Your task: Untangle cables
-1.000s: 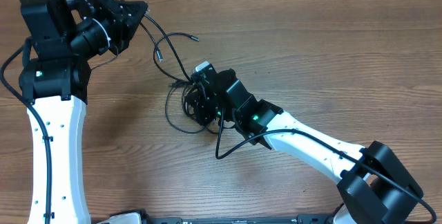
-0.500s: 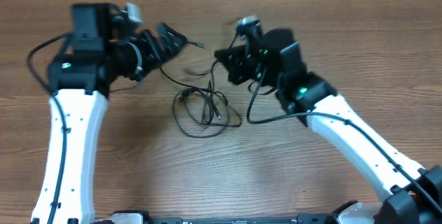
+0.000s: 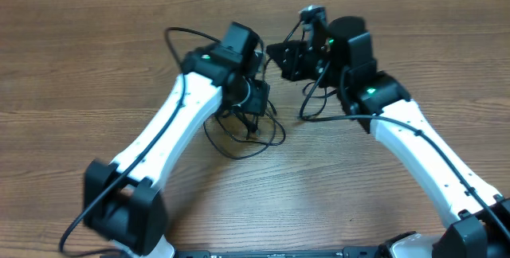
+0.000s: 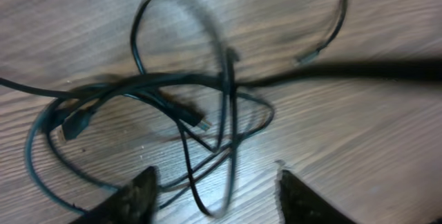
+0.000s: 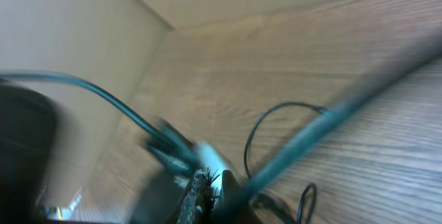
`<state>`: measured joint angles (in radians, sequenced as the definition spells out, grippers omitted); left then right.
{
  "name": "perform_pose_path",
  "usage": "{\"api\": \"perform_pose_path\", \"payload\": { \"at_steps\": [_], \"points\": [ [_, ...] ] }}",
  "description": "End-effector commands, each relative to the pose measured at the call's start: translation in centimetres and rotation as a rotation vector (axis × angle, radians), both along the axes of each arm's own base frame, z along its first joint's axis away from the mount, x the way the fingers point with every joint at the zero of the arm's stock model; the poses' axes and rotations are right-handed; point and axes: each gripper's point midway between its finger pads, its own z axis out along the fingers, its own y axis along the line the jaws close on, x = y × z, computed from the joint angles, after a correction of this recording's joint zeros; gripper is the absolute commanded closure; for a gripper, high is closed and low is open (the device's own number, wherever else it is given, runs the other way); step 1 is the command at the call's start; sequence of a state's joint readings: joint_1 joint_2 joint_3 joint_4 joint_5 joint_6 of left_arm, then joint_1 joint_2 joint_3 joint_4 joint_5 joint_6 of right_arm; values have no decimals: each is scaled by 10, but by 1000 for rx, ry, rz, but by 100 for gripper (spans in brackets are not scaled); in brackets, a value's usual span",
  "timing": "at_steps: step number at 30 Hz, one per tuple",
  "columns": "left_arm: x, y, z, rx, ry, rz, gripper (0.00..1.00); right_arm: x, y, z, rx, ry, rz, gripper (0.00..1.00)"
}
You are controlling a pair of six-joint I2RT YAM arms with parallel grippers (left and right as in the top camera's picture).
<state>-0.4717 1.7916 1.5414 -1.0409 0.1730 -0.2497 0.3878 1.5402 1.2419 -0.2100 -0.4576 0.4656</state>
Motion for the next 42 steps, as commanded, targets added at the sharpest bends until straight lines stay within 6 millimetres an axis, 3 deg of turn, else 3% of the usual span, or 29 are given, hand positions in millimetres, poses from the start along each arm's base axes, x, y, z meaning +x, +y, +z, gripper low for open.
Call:
{"api": "perform_pose_path", "payload": {
  "at_steps": [1, 4, 9, 20, 27, 37, 42],
  "points": [
    [6, 3, -35, 83, 56, 7, 52, 14, -22, 64, 102, -95, -4, 96],
    [5, 5, -57, 111, 108, 6, 53, 31, -54, 86, 134, -122, -78, 96],
    [2, 7, -76, 140, 156, 5, 53, 49, -107, 117, 154, -181, -166, 96],
    [3, 6, -79, 139, 156, 5, 52, 62, -227, 156, 220, -216, -392, 96],
    [3, 6, -79, 139, 156, 6, 51, 57, -269, 182, 216, -281, -453, 96],
    [3, 6, -79, 139, 156, 5, 49, 58, -306, 175, 167, -276, -575, 96],
    [3, 6, -79, 140, 156, 5, 49, 62, -355, 144, 2, -217, -844, 96]
  ]
}}
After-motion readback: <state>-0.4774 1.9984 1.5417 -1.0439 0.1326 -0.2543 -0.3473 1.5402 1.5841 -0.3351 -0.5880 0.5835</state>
